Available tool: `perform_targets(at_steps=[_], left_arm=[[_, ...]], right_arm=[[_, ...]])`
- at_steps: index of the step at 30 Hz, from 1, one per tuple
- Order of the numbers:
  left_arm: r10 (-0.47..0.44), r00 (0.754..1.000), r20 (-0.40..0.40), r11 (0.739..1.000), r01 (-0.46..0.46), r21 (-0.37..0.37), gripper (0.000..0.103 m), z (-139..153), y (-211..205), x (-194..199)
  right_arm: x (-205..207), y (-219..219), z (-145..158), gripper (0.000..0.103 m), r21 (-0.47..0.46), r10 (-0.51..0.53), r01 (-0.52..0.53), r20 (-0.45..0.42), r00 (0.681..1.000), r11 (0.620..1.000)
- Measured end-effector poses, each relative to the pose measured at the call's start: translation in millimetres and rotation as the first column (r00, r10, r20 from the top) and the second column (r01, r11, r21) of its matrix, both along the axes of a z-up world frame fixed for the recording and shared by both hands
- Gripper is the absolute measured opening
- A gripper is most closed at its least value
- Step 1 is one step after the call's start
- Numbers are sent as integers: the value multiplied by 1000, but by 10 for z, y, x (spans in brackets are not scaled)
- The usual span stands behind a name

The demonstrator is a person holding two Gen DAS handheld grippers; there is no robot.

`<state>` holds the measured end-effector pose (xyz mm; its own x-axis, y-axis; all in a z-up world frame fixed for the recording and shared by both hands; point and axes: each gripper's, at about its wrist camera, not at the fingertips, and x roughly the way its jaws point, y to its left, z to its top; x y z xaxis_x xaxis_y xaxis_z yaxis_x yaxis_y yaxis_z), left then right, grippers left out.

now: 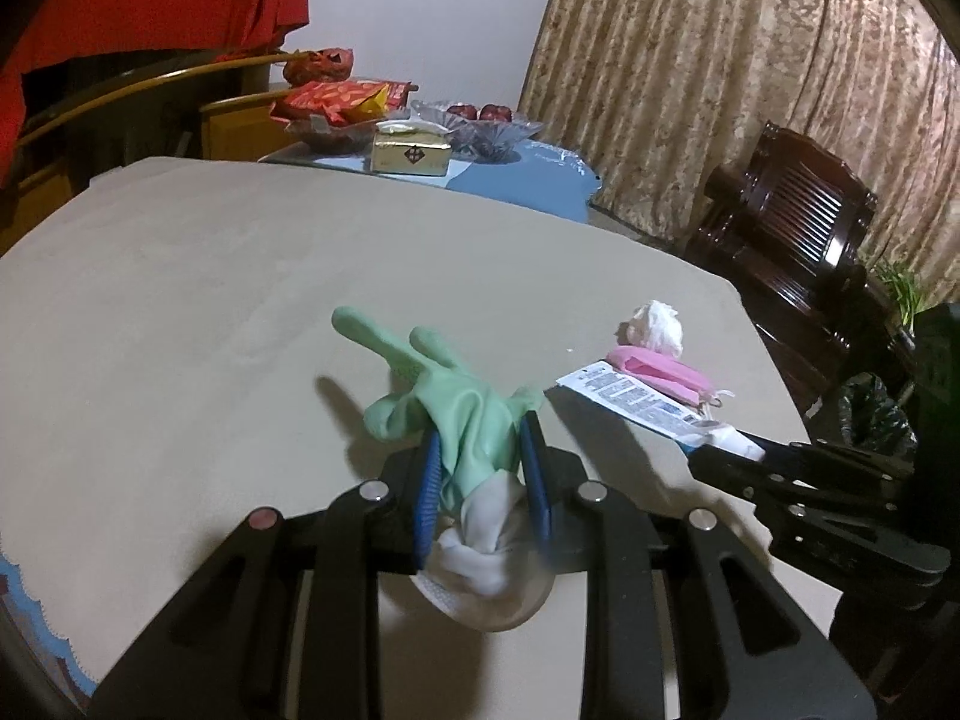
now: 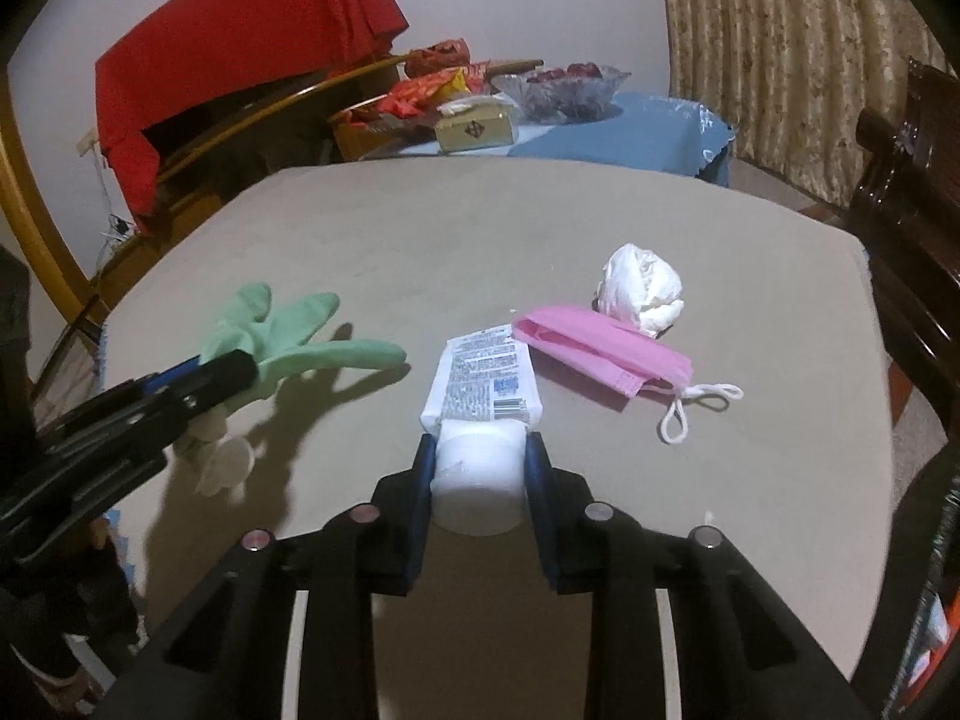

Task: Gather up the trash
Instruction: 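Grasp the white tube with the right tool while the left tool holds the glove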

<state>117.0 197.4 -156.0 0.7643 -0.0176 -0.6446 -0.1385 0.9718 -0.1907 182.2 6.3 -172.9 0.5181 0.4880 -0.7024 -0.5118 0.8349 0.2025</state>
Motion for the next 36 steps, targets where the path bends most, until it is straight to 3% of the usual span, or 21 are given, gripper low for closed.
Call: perform_targets(at_steps=[13, 16, 21, 26, 36], left_arm=[[-13, 998, -58, 1000, 14, 1, 24, -206, -73, -80], [-12, 998, -62, 1000, 12, 1, 24, -225, -59, -79], [-9, 998, -64, 1000, 9, -1, 24, -238, -48, -80], [-10, 998, -62, 1000, 10, -1, 24, -232, -47, -80], [-41, 999, -1, 999, 41, 5, 24, 32, -207, -183]], right_arm=[[-48, -63, -376, 32, -37, -9, 5, -102, 995, 999], [-18, -53, -381, 44, -30, -20, 17, -108, 994, 999], [22, -3, -416, 40, -39, -21, 17, -114, 993, 999], [-38, -17, -326, 38, -30, -16, 14, -86, 996, 999], [-252, -189, 155, 38, 24, -1, 1, 4, 1000, 1000]])
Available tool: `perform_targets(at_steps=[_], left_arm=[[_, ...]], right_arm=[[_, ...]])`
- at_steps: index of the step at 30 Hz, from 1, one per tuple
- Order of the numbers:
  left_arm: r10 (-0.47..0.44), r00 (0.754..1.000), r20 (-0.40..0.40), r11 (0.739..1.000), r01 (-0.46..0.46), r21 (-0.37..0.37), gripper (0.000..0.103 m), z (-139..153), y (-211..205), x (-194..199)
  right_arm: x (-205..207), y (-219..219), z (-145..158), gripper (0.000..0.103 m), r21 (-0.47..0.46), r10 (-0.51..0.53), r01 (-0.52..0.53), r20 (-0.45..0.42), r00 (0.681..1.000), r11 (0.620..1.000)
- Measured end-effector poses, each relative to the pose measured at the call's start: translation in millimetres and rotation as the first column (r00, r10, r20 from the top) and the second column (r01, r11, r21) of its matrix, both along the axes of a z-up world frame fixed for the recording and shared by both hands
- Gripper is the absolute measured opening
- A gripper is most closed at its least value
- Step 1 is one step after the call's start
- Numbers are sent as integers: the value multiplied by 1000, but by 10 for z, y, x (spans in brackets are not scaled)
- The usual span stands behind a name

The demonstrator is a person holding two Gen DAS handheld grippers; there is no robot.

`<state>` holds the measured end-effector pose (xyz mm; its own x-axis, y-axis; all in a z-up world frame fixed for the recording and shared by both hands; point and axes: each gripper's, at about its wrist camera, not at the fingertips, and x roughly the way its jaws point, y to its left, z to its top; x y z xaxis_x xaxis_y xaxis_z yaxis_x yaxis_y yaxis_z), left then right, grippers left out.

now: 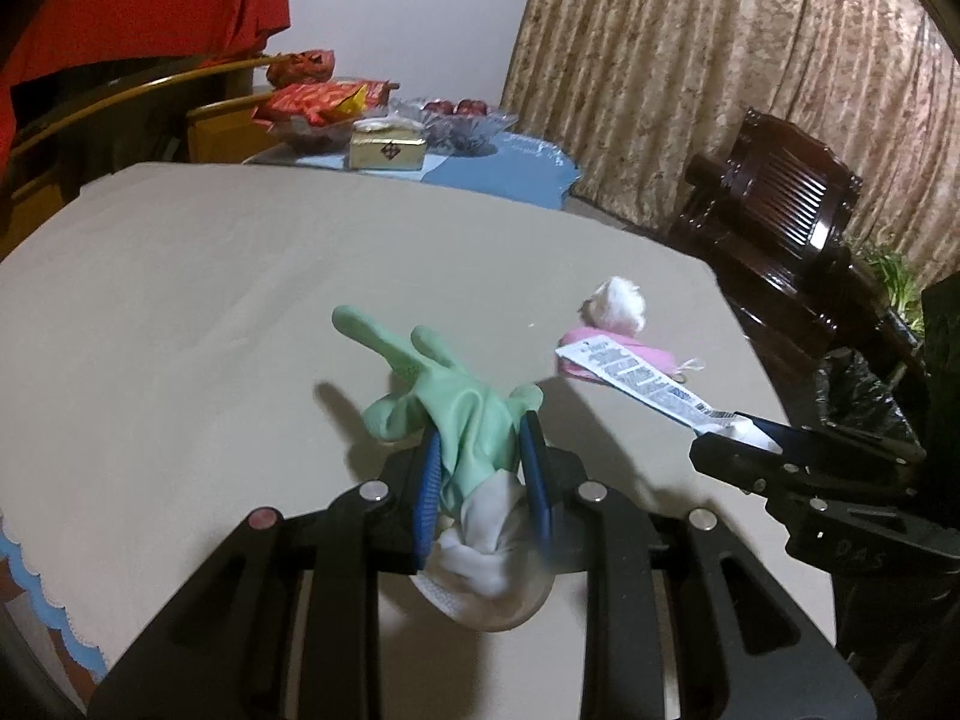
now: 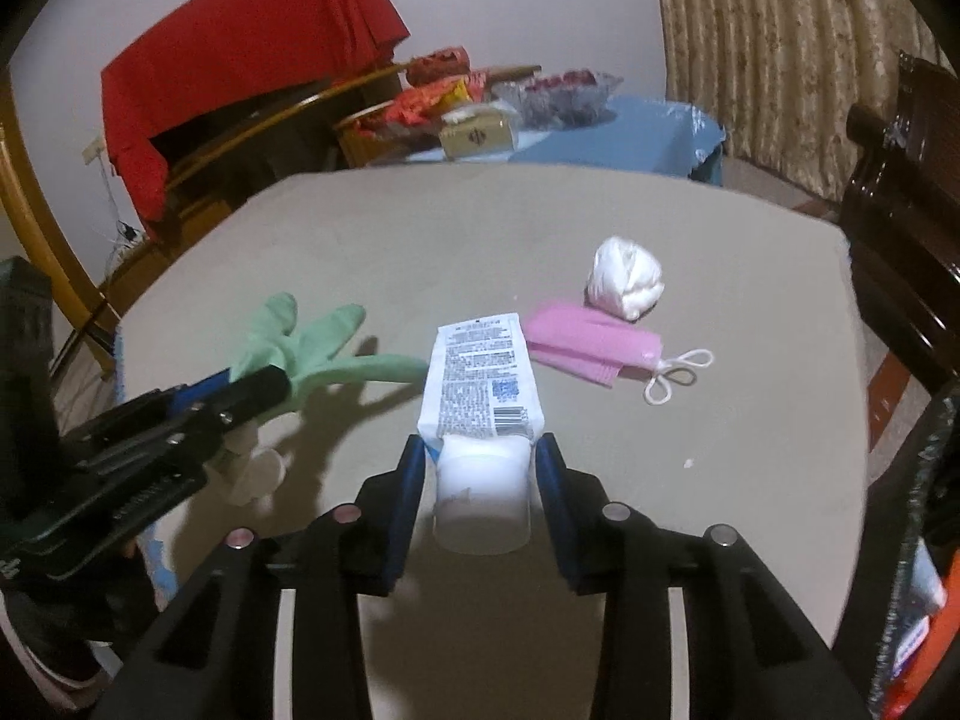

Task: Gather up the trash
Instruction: 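Grasp the white tube with the right tool while the left tool holds the glove, then carry the glove and tube over the bin and open both tools to drop them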

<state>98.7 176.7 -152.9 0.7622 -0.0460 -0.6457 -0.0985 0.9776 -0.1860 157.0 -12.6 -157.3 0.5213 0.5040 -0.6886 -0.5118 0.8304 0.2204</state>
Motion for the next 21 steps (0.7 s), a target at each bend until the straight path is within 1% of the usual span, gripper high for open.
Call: perform_targets(at_steps=[8, 14, 21], left_arm=[[-39, 999, 36, 999, 40, -5, 24, 216, -200, -35], [-84, 993, 81, 996, 84, 3, 24, 444, -433, -14], [-168, 977, 135, 986, 168, 7, 24, 708, -843, 30]], right_arm=[[-150, -300, 254, 37, 41, -54, 52, 54, 997, 998], [-227, -557, 498, 37, 66, -105, 99, 98, 990, 993], [-310, -949, 762, 37, 81, -169, 159, 145, 975, 984]])
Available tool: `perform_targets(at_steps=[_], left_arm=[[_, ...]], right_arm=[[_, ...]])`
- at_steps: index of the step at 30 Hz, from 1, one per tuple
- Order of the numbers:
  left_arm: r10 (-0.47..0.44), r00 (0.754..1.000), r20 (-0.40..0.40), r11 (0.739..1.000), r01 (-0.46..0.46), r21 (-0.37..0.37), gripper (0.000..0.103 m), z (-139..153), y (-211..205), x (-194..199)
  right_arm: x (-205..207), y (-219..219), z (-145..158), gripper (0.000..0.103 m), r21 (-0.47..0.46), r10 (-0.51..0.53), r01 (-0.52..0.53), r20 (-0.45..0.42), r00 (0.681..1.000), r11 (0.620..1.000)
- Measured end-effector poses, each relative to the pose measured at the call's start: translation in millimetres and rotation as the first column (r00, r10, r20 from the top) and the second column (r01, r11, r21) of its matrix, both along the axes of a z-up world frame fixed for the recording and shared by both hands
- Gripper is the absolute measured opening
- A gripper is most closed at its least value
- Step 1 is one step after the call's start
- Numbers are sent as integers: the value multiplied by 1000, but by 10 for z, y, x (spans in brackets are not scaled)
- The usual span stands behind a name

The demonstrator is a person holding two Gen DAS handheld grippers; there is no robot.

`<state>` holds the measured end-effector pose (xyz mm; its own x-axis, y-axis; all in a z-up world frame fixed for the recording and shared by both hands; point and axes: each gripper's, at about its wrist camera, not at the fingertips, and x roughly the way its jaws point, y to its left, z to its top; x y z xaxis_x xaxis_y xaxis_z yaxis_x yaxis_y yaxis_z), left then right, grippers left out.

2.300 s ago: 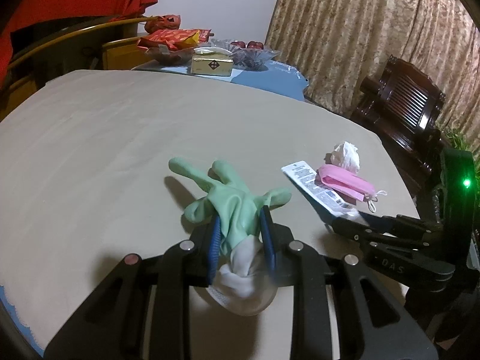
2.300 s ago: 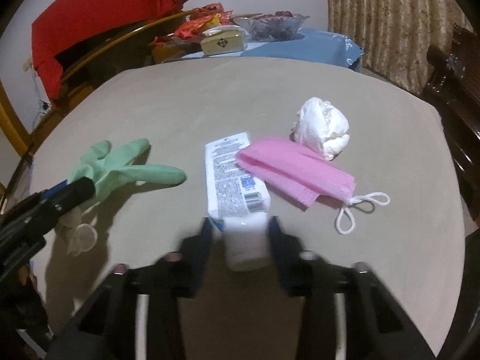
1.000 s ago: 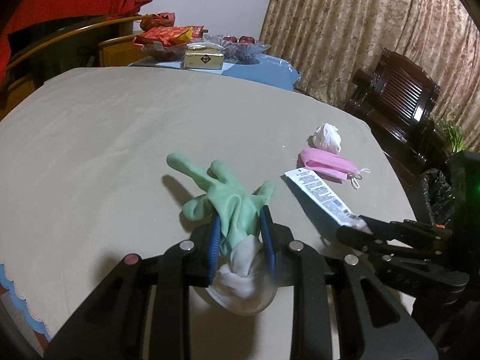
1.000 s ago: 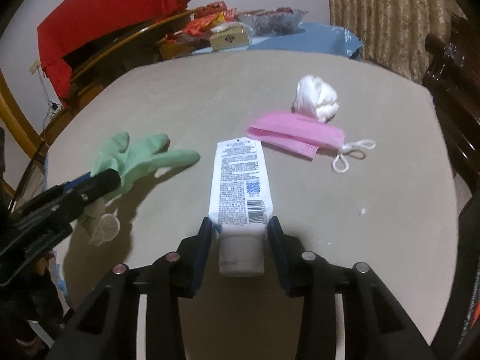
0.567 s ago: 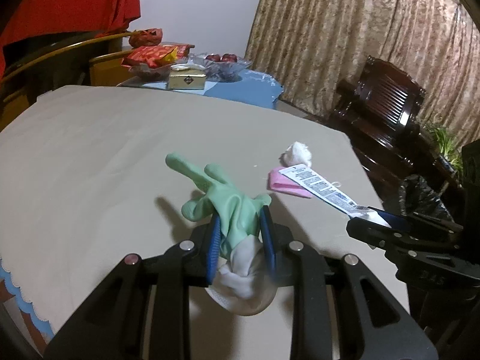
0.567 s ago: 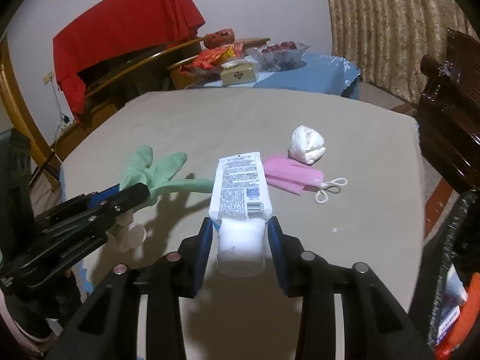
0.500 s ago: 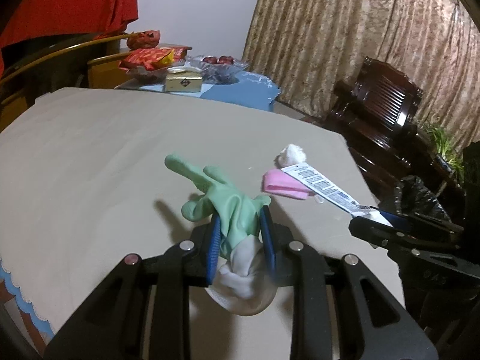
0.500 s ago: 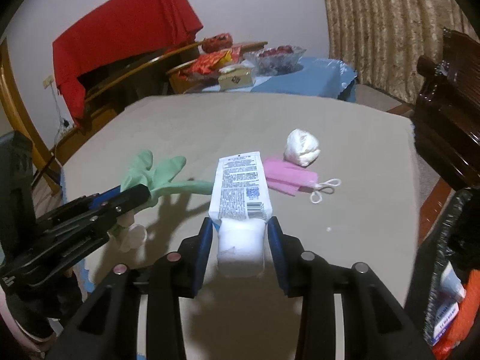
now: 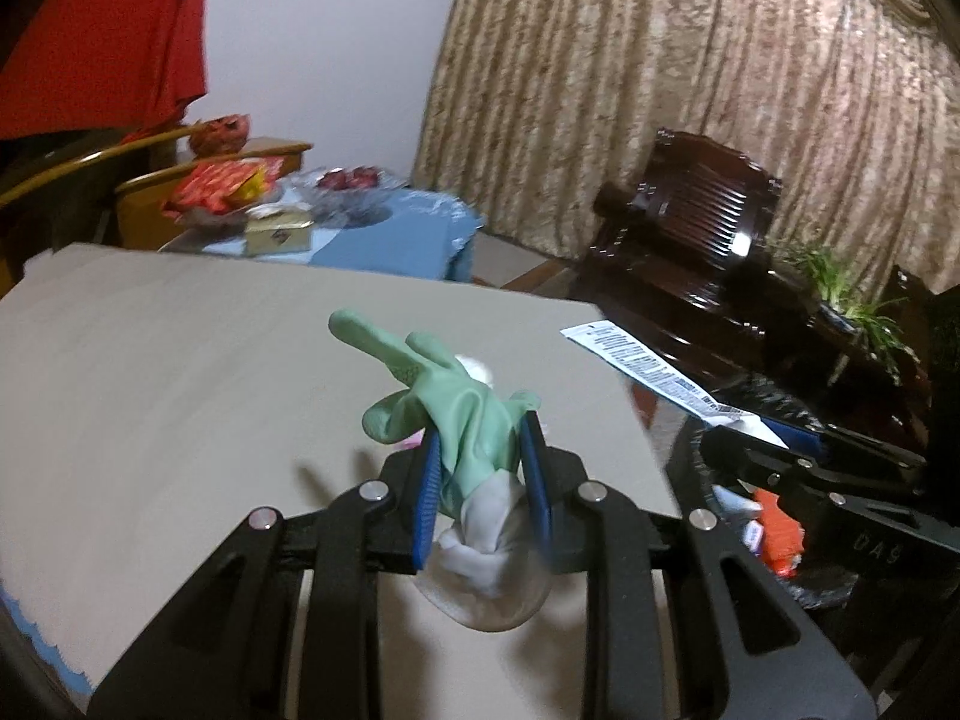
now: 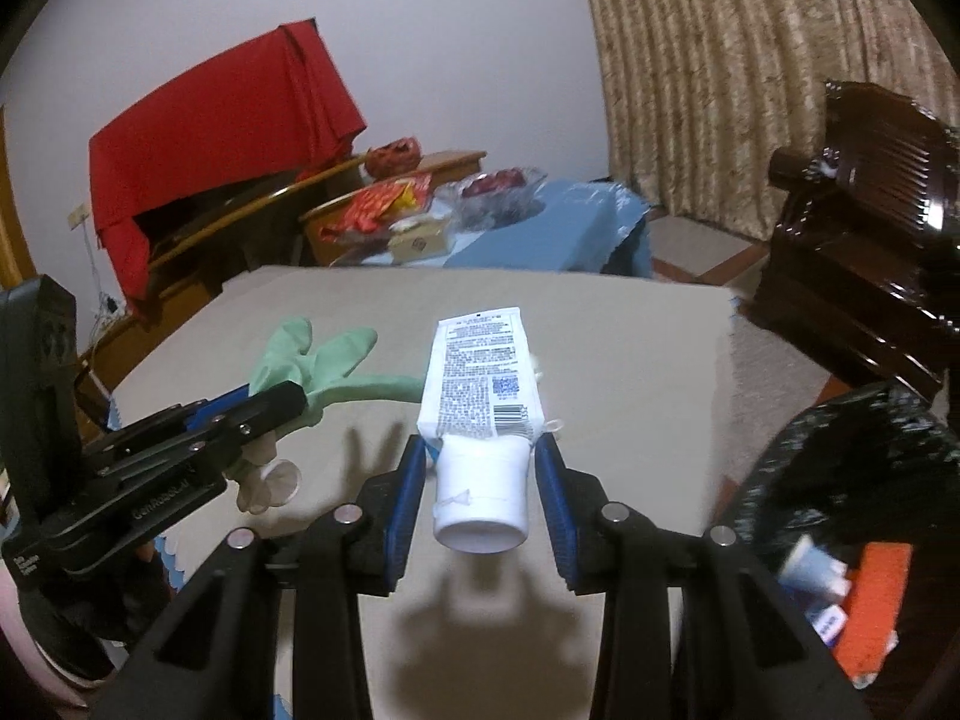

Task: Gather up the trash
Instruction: 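Carry the glove and tube over the bin and open both tools to drop them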

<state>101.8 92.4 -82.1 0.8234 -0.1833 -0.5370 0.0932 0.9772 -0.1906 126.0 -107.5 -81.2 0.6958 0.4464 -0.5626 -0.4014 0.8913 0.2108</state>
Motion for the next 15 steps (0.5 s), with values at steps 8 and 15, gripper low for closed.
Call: perform_targets(at_steps=[8, 15], left_arm=[[-129, 991, 40, 992, 129, -11, 24, 163, -647, 73], [-230, 971, 67, 973, 231, -11, 24, 242, -1209, 176]], right_arm=[[-111, -601, 186, 37, -13, -107, 108, 39, 993, 994], [-243, -1244, 295, 37, -25, -232, 234, 72, 970, 972]])
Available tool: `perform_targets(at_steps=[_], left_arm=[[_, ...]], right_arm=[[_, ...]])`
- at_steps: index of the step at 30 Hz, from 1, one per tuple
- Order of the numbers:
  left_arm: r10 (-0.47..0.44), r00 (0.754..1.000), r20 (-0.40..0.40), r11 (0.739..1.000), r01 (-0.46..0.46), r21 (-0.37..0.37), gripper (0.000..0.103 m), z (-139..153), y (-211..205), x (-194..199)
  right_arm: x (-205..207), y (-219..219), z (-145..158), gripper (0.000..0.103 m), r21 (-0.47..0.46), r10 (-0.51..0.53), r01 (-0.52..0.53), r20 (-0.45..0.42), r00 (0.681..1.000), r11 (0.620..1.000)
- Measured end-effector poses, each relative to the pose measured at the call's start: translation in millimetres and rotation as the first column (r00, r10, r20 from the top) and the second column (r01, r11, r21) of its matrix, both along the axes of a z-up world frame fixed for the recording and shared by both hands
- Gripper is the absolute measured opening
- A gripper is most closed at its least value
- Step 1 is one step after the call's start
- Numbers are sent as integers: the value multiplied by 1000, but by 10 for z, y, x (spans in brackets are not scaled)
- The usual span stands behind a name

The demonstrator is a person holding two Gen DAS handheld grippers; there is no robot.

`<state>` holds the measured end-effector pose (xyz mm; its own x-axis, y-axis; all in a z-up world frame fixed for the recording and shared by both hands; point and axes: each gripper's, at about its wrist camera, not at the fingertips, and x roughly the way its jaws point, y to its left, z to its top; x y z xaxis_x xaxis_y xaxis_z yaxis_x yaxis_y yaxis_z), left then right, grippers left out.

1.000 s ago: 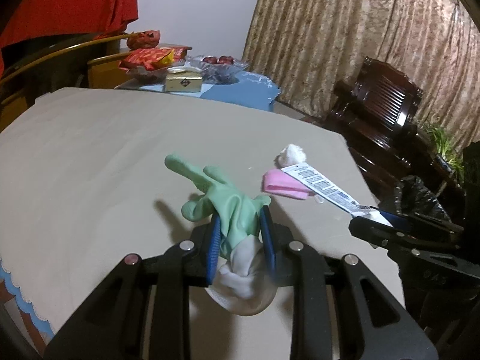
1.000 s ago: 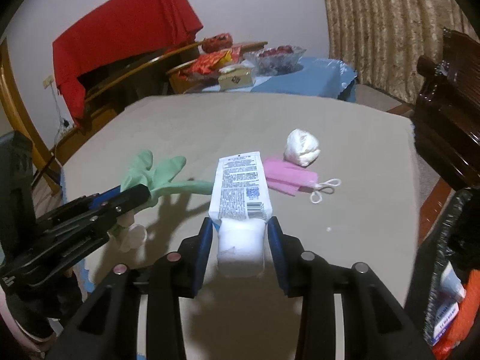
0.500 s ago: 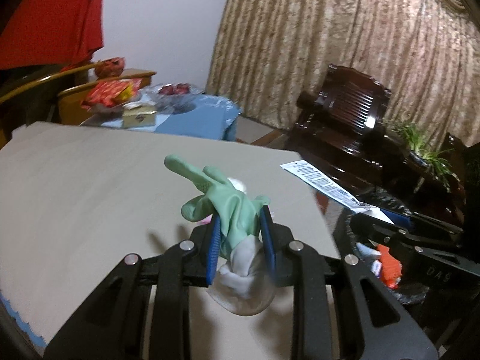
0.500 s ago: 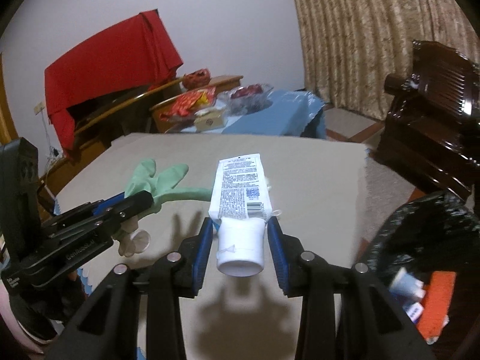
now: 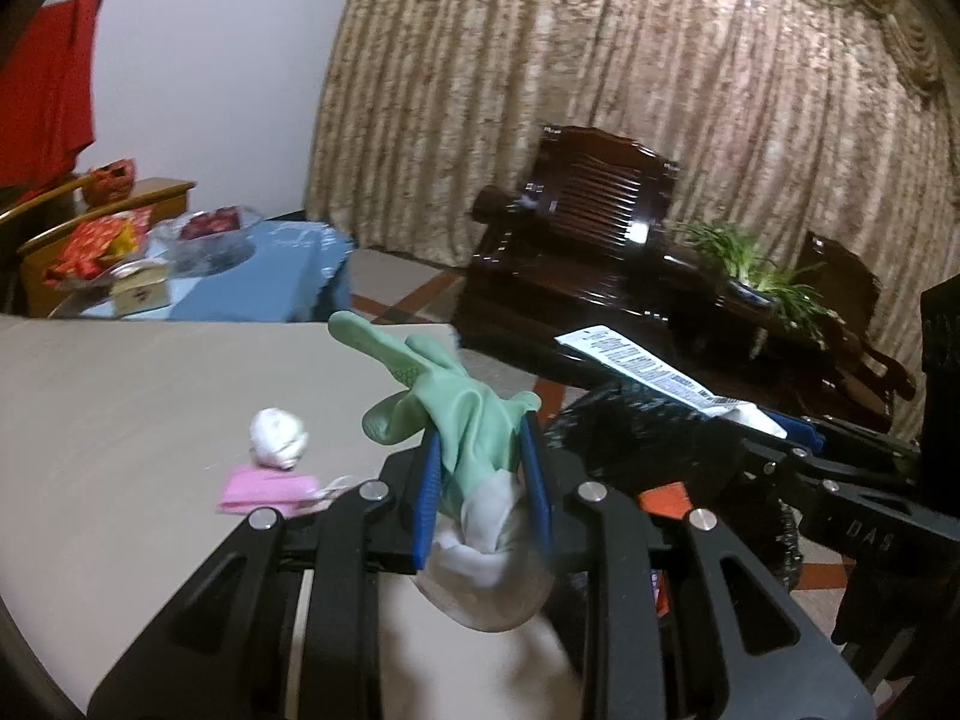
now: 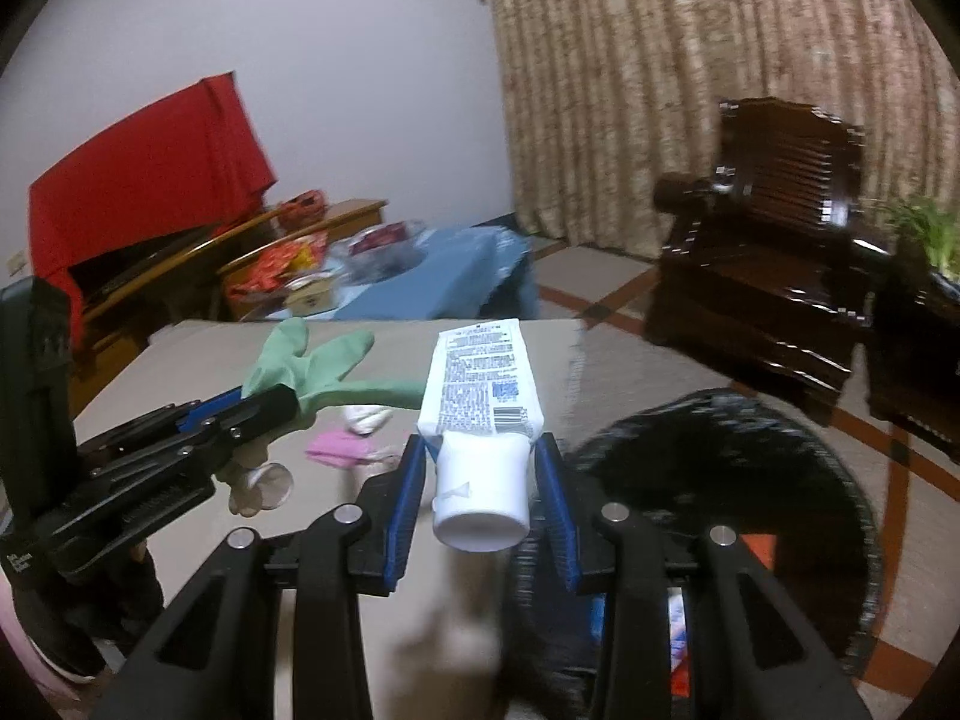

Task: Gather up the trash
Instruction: 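Carry the glove and tube over the bin and open both tools to drop them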

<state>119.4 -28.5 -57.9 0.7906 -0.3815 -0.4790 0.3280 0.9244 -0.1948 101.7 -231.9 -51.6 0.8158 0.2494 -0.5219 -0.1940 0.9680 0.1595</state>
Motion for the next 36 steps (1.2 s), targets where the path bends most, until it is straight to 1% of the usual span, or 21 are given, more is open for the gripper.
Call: perform_targets(at_steps=[5, 11, 18, 24, 28, 30, 31, 32, 34, 35, 36], left_arm=[[-56, 998, 4, 998, 56, 2, 24, -4, -325, 23], [-129, 992, -4, 992, 129, 15, 24, -50, -762, 85], [-207, 978, -30, 978, 207, 30, 25, -179, -1230, 207], [-250, 967, -54, 967, 252, 42, 27, -302, -1566, 353], [-271, 958, -89, 961, 274, 28, 33, -424, -1683, 453], [-273, 957, -98, 960, 277, 30, 39, -479, -1705, 489], [-274, 956, -99, 960, 279, 31, 51, -490, -1712, 496], [-274, 957, -98, 960, 278, 30, 56, -502, -1698, 498], [-270, 958, -96, 961, 274, 31, 59, -488, -1705, 506], [-266, 959, -94, 962, 270, 33, 63, -495, -1686, 511], [-262, 961, -91, 963, 266, 33, 65, -478, -1657, 502]], right_arm=[[-110, -406, 20, 37, -14, -81, 81, 10, 997, 997], [-186, -750, -20, 37, -26, -155, 155, 10, 988, 988], [-144, -1138, -215, 37, -33, -233, 232, -32, 972, 972], [-96, -1369, -364, 37, -39, -279, 277, -57, 958, 960], [-41, -1495, -490, 38, -56, -306, 302, -83, 948, 952], [-27, -1537, -549, 44, -67, -322, 316, -96, 942, 946], [-24, -1559, -577, 53, -69, -332, 326, -102, 938, 943], [-37, -1575, -602, 61, -67, -344, 338, -106, 933, 939], [-56, -1612, -618, 65, -61, -351, 346, -110, 930, 936], [-70, -1616, -617, 74, -59, -355, 350, -109, 929, 935], [-92, -1610, -609, 81, -59, -362, 357, -103, 926, 932]])
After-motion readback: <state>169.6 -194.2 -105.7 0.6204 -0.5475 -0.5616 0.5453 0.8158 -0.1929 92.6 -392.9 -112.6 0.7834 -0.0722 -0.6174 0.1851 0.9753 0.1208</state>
